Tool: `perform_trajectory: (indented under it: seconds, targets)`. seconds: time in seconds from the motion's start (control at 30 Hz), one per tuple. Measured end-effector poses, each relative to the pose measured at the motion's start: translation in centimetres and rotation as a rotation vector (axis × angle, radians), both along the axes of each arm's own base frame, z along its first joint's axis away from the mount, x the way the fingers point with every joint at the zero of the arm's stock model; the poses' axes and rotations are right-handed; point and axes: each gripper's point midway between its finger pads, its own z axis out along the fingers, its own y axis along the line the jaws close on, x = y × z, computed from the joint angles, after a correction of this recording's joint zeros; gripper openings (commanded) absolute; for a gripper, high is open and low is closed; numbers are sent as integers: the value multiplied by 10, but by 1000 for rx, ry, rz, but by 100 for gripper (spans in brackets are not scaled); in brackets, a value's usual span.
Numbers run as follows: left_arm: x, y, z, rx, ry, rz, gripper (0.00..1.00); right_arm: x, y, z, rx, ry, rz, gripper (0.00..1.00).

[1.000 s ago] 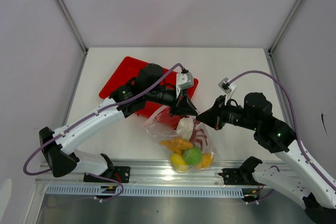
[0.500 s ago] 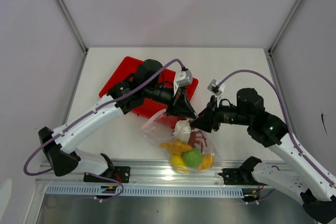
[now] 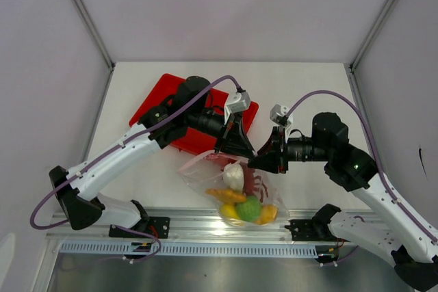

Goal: Place the food in the zip-top bag and seal the zipper
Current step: Zip the zipper food storage bag at the center of the board.

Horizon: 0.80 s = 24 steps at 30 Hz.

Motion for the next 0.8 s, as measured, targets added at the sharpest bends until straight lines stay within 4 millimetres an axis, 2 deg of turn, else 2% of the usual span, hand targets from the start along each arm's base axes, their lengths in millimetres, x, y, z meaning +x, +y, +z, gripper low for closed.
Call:
perform_trajectory:
  seconds: [0.03,0.07,0.13,0.5,0.8]
  targets:
    - [-1,0,1,0,6,-6,1,-2,1,2,8,-3,15,13]
    - [-3,1,2,-2,11,-15,1,-3,2,3,15,-4,28,4]
    - [-7,3,4,-4,19,-24,1,-5,4,3,28,-3,46,0]
    - [-11,10,7,15,44,-25,1,-11,12,7,99,22,107,0]
    - [2,10,6,44,1,53,1,5,4,12,158,26,-73,0]
